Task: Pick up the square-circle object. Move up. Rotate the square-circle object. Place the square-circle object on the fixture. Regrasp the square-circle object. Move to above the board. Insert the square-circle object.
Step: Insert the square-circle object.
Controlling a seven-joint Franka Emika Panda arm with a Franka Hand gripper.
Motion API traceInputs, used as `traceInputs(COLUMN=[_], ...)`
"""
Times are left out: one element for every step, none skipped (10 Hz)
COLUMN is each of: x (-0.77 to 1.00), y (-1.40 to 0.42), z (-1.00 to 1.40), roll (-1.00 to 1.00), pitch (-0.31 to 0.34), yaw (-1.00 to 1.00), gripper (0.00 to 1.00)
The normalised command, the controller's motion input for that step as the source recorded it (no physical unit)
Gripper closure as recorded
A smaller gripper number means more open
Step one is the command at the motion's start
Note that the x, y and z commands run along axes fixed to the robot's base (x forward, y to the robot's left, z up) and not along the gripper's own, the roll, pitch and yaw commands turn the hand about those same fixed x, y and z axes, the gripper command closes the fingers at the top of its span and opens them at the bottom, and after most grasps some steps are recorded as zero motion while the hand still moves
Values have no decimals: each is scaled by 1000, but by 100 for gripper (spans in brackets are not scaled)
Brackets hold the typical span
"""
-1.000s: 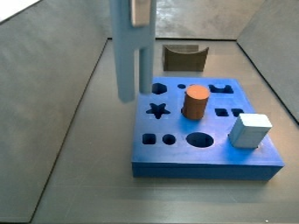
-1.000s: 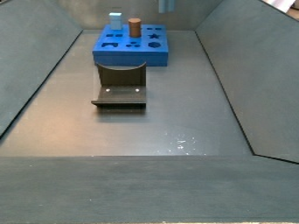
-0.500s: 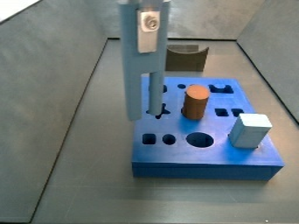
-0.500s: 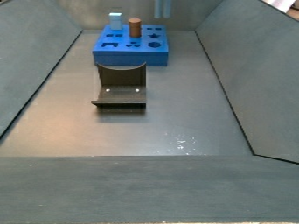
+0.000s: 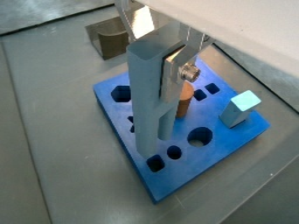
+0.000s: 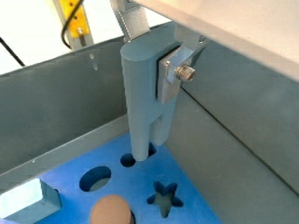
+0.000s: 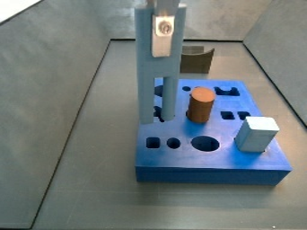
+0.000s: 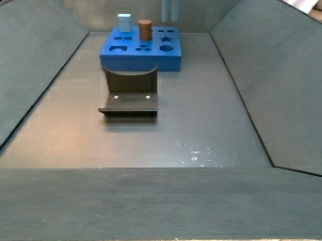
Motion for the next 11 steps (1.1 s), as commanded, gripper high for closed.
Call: traceInputs(x=[797,786,811,846,829,683,383,23,-77,-131,-23], y=[0,-71,-151,-200,-280,-426,-603,-491,-483,-480,-471], z=[-349,-349,-260,-209,-180,-111,0,-40,-194,-289,-174], roll=[359,366,324,299,284,296,396,264,253,183,204], pitch=[0,0,-26,-41,-26,6,117,0,-17,0,0], yaw=[-249,-246,-223,-197,-157,-100,0,0,37,11,9], gripper=[100,100,100,100,100,100,100,100,100,100,100])
